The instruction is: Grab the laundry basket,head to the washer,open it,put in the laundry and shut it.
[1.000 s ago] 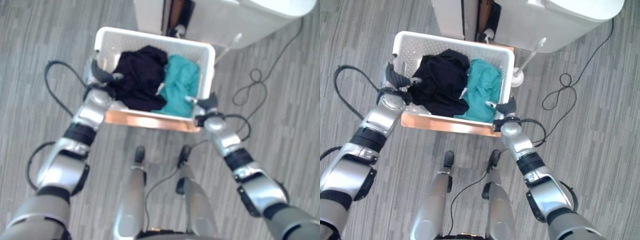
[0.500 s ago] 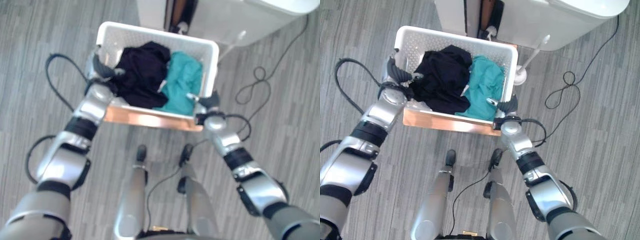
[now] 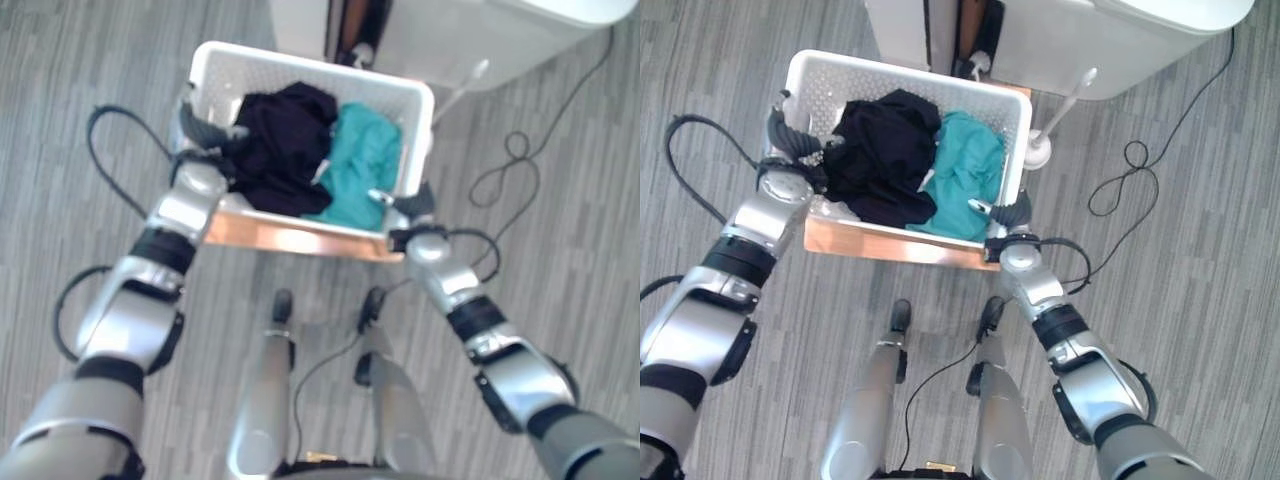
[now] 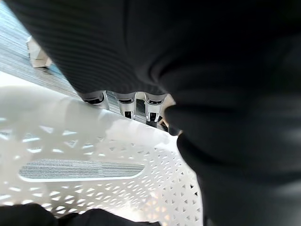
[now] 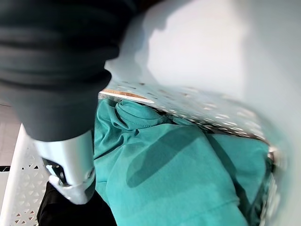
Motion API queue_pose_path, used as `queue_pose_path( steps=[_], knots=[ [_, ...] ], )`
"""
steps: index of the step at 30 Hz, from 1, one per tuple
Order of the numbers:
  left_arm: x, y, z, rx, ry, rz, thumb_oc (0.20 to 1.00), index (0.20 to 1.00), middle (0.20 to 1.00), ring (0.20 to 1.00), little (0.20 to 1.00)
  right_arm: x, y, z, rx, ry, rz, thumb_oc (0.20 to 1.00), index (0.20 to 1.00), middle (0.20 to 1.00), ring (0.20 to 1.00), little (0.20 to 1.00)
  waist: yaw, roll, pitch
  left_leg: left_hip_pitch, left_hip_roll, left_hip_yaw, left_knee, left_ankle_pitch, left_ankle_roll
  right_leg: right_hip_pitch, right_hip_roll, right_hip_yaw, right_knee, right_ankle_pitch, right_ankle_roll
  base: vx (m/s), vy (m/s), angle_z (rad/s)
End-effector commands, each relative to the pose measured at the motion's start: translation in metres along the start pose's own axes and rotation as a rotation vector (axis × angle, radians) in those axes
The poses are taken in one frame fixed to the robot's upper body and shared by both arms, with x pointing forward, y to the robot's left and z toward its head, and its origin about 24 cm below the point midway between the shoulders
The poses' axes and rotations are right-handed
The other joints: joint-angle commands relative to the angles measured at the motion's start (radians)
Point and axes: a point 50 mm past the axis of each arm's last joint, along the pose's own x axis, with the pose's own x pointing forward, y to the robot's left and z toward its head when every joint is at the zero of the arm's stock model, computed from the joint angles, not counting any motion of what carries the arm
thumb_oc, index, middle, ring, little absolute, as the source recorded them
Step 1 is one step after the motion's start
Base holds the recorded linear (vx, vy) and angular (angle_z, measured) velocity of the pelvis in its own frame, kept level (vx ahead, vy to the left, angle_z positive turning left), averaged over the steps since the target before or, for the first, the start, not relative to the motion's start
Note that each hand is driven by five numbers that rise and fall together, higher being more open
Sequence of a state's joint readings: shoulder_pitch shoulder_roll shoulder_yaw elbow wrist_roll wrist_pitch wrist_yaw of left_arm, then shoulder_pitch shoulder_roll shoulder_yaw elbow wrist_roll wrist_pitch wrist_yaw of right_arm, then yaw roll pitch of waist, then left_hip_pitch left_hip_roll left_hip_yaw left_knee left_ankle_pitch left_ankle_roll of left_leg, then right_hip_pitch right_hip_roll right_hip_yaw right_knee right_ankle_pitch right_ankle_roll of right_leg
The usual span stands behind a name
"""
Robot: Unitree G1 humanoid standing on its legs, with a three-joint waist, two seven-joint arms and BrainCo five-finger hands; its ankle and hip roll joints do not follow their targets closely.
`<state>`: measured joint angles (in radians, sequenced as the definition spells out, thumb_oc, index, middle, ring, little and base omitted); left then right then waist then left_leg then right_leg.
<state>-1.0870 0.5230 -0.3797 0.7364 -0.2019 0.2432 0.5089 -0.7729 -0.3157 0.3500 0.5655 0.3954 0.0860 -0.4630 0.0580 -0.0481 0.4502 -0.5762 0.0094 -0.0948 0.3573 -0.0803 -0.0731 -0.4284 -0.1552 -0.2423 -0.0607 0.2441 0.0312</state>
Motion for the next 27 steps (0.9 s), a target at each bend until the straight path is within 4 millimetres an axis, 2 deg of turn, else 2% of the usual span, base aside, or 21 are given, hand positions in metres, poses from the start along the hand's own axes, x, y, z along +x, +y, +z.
queue_pose_path(
  steps=[1,4,10,17,22,27],
  knots=[
    [0.003,0.007,0.037,-0.131,-0.135,0.061,1.000,1.000,1.000,1.000,1.000,-0.004,0.007,0.004,0.063,-0.032,0.044,1.000,1.000,1.000,1.000,1.000,0.022,0.033,-0.002,0.082,-0.011,0.016,-0.255,0.141,0.038,0.083,-0.028,0.038,0.146,-0.212,0.079,0.00,0.000,0.00],
    [0.001,0.011,0.041,-0.154,-0.160,0.081,1.000,1.000,1.000,1.000,1.000,-0.003,0.009,0.004,0.038,-0.028,0.053,1.000,1.000,1.000,1.000,1.000,0.023,0.031,-0.002,0.079,-0.011,0.018,-0.252,0.138,0.038,0.082,-0.028,0.040,0.148,-0.212,0.080,0.00,0.000,0.00],
    [0.002,0.013,0.036,-0.103,-0.151,0.109,1.000,1.000,1.000,1.000,1.000,-0.004,0.012,0.006,0.028,-0.045,0.071,1.000,1.000,1.000,1.000,1.000,0.021,0.026,-0.002,0.075,-0.010,0.021,-0.247,0.136,0.040,0.081,-0.028,0.041,0.149,-0.213,0.080,0.00,0.000,0.00],
    [0.010,0.019,0.015,0.015,-0.064,0.140,1.000,1.000,1.000,1.000,1.000,-0.007,0.016,0.011,0.032,-0.080,0.104,1.000,1.000,1.000,1.000,1.000,0.017,0.021,0.004,0.071,-0.007,0.022,-0.244,0.135,0.046,0.069,-0.027,0.047,0.156,-0.212,0.080,0.00,0.000,0.00],
    [0.017,0.037,-0.004,0.081,0.015,0.200,1.000,1.000,1.000,1.000,1.000,-0.013,0.021,0.015,0.039,-0.123,0.150,1.000,1.000,1.000,1.000,1.000,0.011,0.014,0.016,0.065,-0.005,0.026,-0.238,0.133,0.050,0.058,-0.026,0.054,0.161,-0.210,0.080,0.00,0.004,-0.03],
    [0.022,0.045,-0.004,0.102,0.036,0.224,1.000,1.000,1.000,1.000,1.000,-0.014,0.020,0.016,0.034,-0.141,0.163,1.000,1.000,1.000,1.000,1.000,0.003,0.009,0.020,0.058,-0.004,0.029,-0.238,0.136,0.049,0.050,-0.026,0.056,0.160,-0.208,0.082,0.00,0.000,0.00]
  ],
)
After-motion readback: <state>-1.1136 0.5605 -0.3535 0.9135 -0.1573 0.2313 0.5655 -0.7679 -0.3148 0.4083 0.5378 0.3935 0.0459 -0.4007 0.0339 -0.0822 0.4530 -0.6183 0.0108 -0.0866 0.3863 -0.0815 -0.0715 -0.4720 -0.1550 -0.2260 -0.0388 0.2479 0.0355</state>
